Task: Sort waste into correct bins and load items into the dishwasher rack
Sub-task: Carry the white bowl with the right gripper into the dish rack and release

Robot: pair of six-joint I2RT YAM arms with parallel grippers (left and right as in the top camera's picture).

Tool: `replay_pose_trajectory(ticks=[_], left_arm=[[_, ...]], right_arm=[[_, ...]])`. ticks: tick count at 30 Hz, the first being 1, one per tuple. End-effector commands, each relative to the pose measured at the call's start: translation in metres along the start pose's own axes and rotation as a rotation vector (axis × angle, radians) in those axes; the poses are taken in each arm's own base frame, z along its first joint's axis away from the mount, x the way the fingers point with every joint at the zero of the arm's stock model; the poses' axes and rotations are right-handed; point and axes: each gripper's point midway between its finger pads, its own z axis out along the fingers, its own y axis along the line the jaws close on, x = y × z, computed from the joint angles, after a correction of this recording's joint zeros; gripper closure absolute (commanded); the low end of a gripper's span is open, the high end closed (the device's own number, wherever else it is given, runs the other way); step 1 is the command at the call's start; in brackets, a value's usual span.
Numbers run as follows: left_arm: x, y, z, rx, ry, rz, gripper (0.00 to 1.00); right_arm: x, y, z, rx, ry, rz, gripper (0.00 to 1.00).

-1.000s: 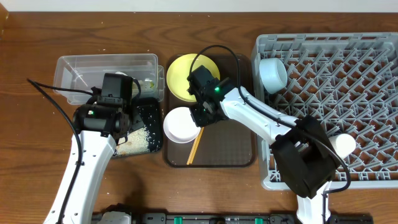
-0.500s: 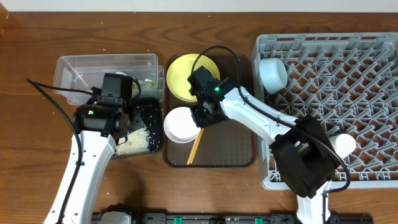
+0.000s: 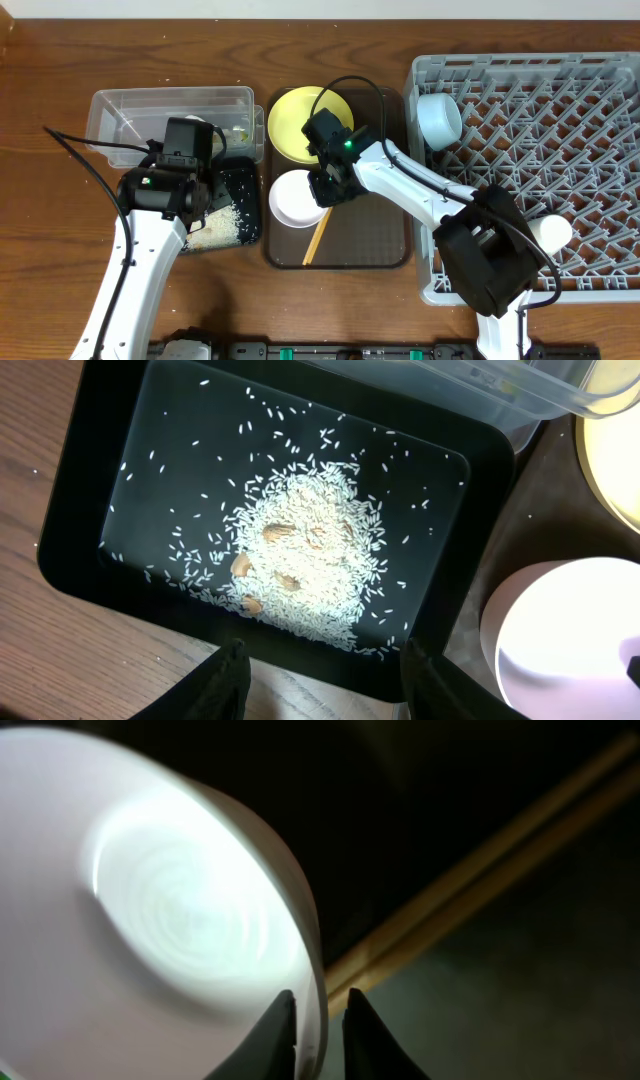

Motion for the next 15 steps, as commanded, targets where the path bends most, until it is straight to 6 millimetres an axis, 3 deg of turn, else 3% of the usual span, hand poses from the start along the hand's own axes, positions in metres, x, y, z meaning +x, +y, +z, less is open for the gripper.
replay_pose_trajectory(ticks=[1, 3, 10, 12, 15], left_arm=[[0.001, 0.005, 0.003, -0.031, 0.003, -0.004, 0.48], [0.001, 0.005, 0.003, -0.031, 0.003, -0.004, 0.48], [0.001, 0.005, 0.003, -0.031, 0.003, -0.004, 0.48], [0.001, 0.005, 0.003, -0.031, 0.003, -0.004, 0.48], [0.001, 0.005, 0.003, -0.031, 0.003, -0.004, 0.48]], right_arm=[[0.006, -0.003, 0.008, 0.033, 0.014, 0.007, 0.92], [0.006, -0.004, 0.008, 0.034, 0.013, 0.008, 0.99], [-0.008, -0.005, -0.003, 0.04, -0.03, -0.009, 0.99], [-0.021, -0.013, -0.018, 0.063, -0.07, -0.012, 0.99], [-0.045, -0.028, -0.056, 0.109, -0.155, -0.023, 0.99]])
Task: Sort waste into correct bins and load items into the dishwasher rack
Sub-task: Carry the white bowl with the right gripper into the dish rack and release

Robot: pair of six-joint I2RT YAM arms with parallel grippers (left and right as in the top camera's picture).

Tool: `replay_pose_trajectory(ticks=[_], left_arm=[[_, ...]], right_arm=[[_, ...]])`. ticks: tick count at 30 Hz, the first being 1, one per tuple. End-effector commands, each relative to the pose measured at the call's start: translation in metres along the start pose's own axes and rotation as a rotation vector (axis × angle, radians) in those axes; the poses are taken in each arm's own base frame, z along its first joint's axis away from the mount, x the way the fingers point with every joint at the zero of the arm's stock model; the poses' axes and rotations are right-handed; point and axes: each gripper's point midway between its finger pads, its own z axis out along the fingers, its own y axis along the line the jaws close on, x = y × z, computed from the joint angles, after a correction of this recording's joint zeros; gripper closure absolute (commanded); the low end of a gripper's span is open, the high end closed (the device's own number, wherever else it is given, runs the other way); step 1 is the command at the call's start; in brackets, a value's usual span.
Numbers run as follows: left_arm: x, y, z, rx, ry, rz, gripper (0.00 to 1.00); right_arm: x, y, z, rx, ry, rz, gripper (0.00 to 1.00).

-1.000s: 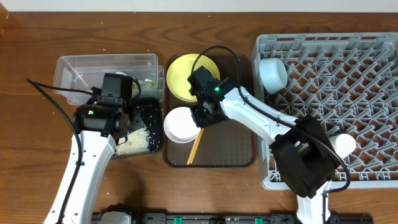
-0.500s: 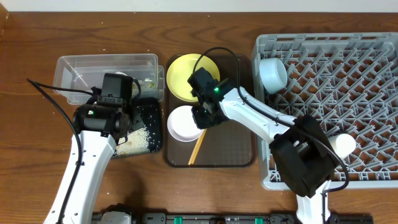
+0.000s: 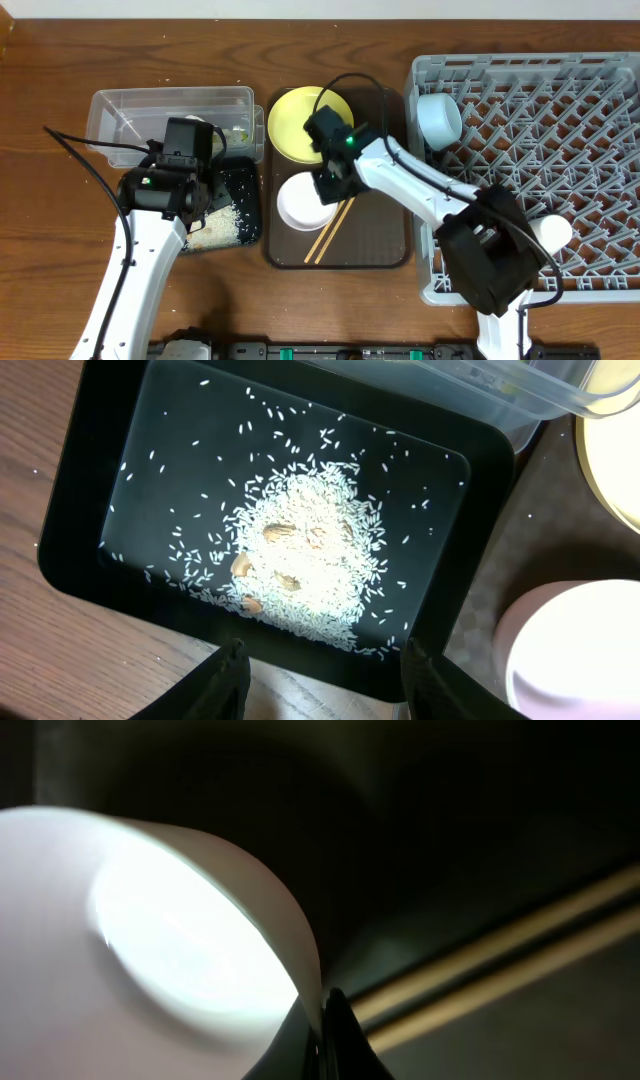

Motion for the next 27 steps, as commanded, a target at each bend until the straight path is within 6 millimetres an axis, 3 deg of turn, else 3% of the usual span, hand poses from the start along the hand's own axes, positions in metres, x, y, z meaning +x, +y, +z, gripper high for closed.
replay_pose_trajectory(ticks=[1, 5, 9, 11, 15, 17, 21, 27], left_arm=[[0.001, 0.005, 0.003, -0.031, 0.003, -0.004, 0.48], [0.001, 0.005, 0.003, -0.031, 0.003, -0.004, 0.48], [0.001, 0.005, 0.003, -0.031, 0.002, -0.004, 0.48], [0.0, 0.005, 0.003, -0.03, 0.0, -0.004, 0.48], [-0.001, 0.004, 0.003, -0.027, -0.003, -0.005, 0.47], [-0.002, 0.004, 0.003, -0.025, -0.006, -0.006, 0.44], [-0.002, 0.003, 0.003, -0.023, -0.01, -0.007, 0.44], [-0.002, 0.003, 0.003, -0.023, -0.01, -0.007, 0.43]], right_arm=[[-0.046, -0.023, -0.06, 0.068, -0.176, -0.016, 0.99], [-0.077, -0.067, -0.134, 0.183, -0.349, 0.051, 0.99], [-0.097, -0.138, -0.218, 0.384, -0.54, 0.082, 0.99], [-0.096, -0.187, -0.255, 0.568, -0.588, 0.085, 0.99], [-0.075, -0.263, -0.298, 0.874, -0.556, 0.156, 0.99], [-0.06, -0.303, -0.316, 1.05, -0.501, 0.217, 0.99], [-0.043, -0.347, -0.323, 1.216, -0.384, 0.255, 0.99], [-0.033, -0.384, -0.296, 1.315, -0.255, 0.32, 0.99]])
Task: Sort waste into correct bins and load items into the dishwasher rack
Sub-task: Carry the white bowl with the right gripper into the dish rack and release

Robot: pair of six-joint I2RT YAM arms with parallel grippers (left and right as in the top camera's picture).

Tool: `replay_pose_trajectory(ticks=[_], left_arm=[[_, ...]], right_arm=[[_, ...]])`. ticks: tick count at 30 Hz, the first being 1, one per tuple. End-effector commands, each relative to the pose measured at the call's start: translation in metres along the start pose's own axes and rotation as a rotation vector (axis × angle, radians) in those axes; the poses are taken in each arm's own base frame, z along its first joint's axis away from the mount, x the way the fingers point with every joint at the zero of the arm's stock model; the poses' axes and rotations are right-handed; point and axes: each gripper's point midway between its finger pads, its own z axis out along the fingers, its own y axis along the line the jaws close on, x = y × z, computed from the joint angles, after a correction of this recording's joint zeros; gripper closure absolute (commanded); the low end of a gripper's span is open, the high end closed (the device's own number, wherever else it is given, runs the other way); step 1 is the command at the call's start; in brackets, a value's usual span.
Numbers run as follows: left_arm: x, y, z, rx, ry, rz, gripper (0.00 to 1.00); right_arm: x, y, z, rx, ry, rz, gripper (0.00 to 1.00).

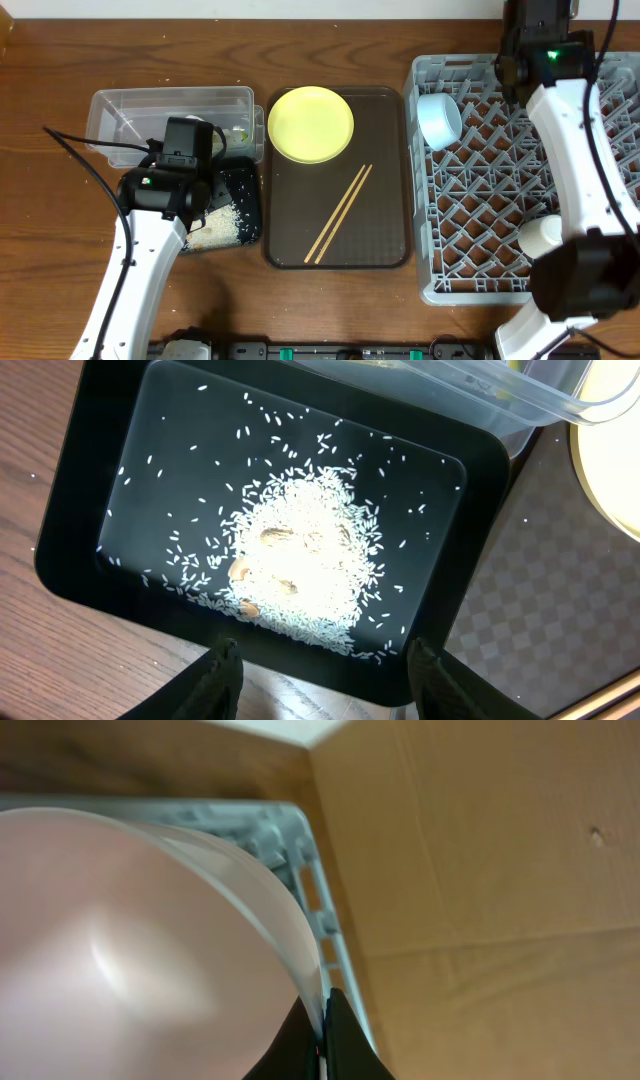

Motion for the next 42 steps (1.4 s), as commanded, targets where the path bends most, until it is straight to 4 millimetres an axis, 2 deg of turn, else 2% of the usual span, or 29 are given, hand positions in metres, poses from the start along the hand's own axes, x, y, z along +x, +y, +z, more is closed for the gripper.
replay_pose_trajectory(ticks=[1, 8, 14, 22, 26, 34, 36, 38, 42], left_arm=[[0.0, 0.005, 0.003, -0.028, -0.001, -0.004, 0.43], [0.0, 0.005, 0.003, -0.028, -0.001, -0.004, 0.43], [0.0, 0.005, 0.003, -0.028, -0.001, -0.004, 0.43], [0.0, 0.005, 0.003, -0.028, -0.001, -0.004, 0.43], [0.0, 0.005, 0.003, -0.028, 0.0, -0.004, 0.43], [0.001, 0.006, 0.003, -0.032, 0.006, -0.002, 0.43], [0.001, 0.006, 0.003, -0.032, 0.006, -0.002, 0.43], [0.001, 0.006, 0.003, -0.032, 0.005, -0.003, 0.43], [0.001, 0.006, 0.003, -0.032, 0.006, -0.002, 0.43]], right_arm=[[0.01, -0.004, 0.018, 0.133, 0.06, -0.035, 0.99], [0.02, 0.04, 0.043, 0.143, 0.105, -0.083, 0.99], [0.032, 0.081, 0.051, 0.125, 0.129, -0.12, 0.99], [0.043, 0.117, 0.032, 0.056, 0.135, -0.124, 0.99], [0.055, 0.137, 0.023, -0.045, 0.175, -0.135, 0.99], [0.085, 0.162, 0.004, -0.204, 0.297, -0.089, 0.96], [0.092, 0.171, -0.004, -0.277, 0.33, -0.095, 0.91], [0.094, 0.176, -0.012, -0.336, 0.351, -0.088, 0.82], [0.088, 0.173, -0.029, -0.427, 0.348, -0.043, 0.67]])
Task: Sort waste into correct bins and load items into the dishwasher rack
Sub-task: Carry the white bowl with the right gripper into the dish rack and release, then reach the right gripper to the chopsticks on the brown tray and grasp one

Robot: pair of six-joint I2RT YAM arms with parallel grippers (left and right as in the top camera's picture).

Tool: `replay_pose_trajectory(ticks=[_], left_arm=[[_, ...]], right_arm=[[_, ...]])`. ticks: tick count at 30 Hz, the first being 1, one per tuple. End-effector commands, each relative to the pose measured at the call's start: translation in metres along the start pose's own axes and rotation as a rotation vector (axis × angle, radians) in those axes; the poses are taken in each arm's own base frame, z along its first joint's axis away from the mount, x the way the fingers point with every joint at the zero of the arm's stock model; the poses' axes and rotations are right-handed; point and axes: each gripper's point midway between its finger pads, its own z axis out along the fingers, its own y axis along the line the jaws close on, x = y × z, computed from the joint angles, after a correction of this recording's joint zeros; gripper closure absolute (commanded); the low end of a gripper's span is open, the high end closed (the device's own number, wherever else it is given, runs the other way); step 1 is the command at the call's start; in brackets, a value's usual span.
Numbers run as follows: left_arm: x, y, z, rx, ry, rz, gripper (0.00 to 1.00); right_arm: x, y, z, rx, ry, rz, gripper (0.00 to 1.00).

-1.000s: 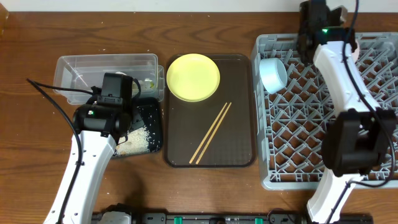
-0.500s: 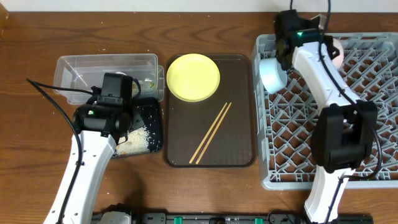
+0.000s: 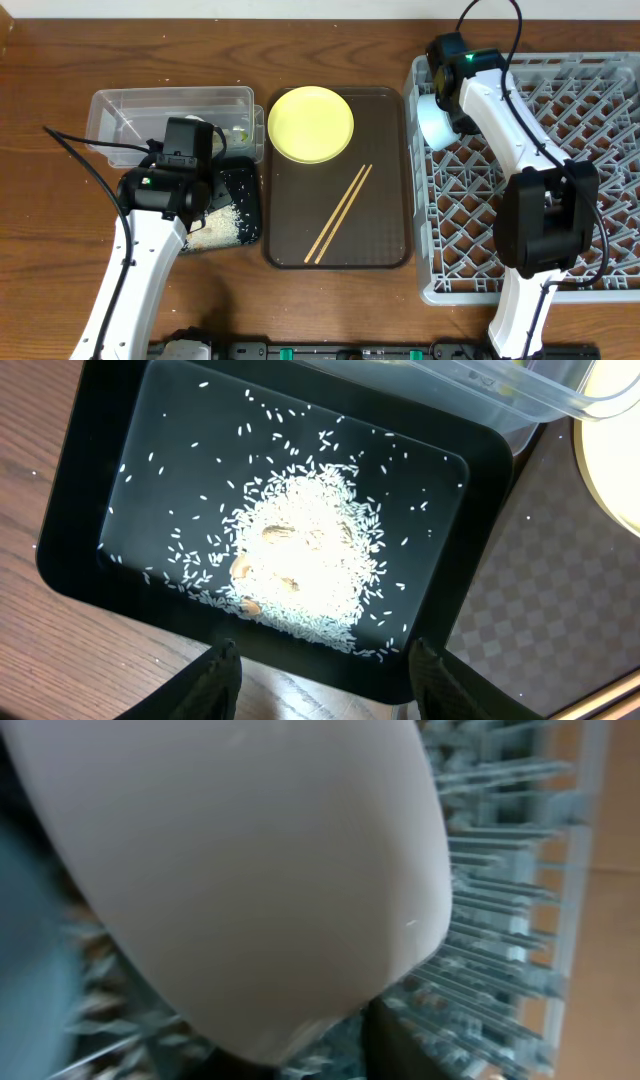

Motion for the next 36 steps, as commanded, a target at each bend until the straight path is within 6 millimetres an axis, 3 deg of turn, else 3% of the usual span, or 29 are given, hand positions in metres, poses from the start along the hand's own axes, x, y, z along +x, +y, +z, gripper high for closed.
replay_pose_trajectory(ticks=[1, 4, 6, 9, 12, 16, 22, 31, 36], left_arm=[[0.0, 0.005, 0.003, -0.029, 0.0, -0.004, 0.43], [0.0, 0.005, 0.003, -0.029, 0.0, -0.004, 0.43], [0.0, 0.005, 0.003, -0.029, 0.0, -0.004, 0.43], [0.0, 0.005, 0.003, -0.029, 0.0, -0.004, 0.43], [0.0, 0.005, 0.003, -0.029, 0.0, -0.004, 0.43], [-0.001, 0.004, 0.003, -0.027, -0.004, -0.005, 0.42], [-0.001, 0.004, 0.003, -0.027, -0.003, -0.005, 0.42], [-0.001, 0.004, 0.003, -0.027, -0.003, -0.005, 0.42], [-0.001, 0.004, 0.003, -0.027, -0.003, -0.005, 0.42]], right_arm=[[0.0, 0.015, -0.024, -0.17, -0.014, 0.048, 0.62], [-0.008, 0.001, -0.053, -0.234, -0.083, 0.103, 0.33], [-0.014, -0.007, -0.077, -0.305, -0.145, 0.133, 0.21], [-0.016, -0.002, -0.119, -0.505, -0.224, 0.095, 0.19], [-0.004, 0.025, -0.162, -0.774, -0.242, 0.019, 0.21], [0.021, 0.064, -0.194, -0.982, -0.179, -0.074, 0.28], [0.068, 0.117, -0.194, -0.978, -0.067, -0.163, 0.32], [0.133, 0.195, -0.157, -0.927, 0.027, -0.131, 0.44], [0.149, 0.215, -0.133, -0.834, 0.005, -0.112, 0.47]])
